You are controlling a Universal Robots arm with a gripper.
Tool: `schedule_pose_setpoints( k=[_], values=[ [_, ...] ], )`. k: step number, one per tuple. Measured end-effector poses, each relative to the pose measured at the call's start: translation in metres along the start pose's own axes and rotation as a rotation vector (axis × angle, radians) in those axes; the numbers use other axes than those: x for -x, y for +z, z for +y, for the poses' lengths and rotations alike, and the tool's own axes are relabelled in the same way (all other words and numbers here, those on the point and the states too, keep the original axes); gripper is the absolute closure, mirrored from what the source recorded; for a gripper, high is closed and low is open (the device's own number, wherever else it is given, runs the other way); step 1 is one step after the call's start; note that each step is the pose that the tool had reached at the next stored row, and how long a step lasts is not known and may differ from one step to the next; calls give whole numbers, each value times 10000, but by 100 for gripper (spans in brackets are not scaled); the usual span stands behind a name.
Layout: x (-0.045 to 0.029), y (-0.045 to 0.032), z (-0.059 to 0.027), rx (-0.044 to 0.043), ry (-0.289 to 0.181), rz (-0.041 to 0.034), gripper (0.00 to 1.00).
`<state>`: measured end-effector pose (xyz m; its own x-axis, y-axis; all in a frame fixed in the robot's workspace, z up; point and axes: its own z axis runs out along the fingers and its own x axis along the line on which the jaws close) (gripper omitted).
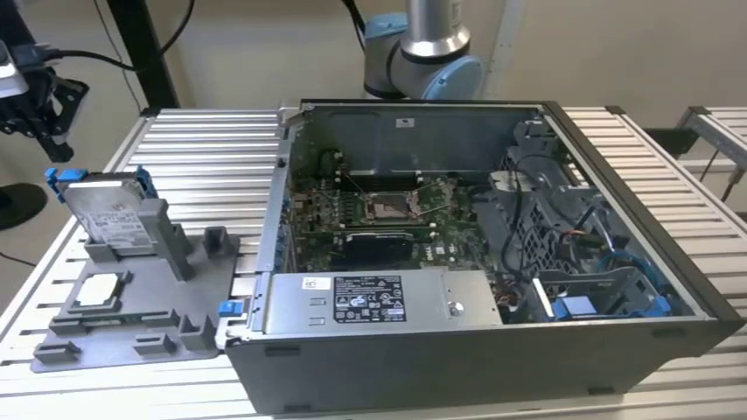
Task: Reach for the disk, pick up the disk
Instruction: 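Reach for the disk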
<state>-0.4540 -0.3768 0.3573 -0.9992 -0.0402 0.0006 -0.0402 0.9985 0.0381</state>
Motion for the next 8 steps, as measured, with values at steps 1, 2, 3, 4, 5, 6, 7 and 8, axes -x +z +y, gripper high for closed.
schedule_pose_setpoints(
  k=[1, 2, 3, 4, 5, 6, 7, 8],
  values=[
    [0, 0, 0, 0, -158, 6, 100],
    [0, 1, 0, 1, -313, 10, 100],
    [0, 2, 0, 1, -485, 16, 100],
    [0, 1, 0, 1, -649, 23, 100],
    [0, 1, 0, 0, -837, 30, 100],
    [0, 1, 0, -1, -1015, 38, 100],
    [0, 1, 0, -1, -1184, 44, 100],
    [0, 1, 0, -2, -1375, 51, 100]
  ],
)
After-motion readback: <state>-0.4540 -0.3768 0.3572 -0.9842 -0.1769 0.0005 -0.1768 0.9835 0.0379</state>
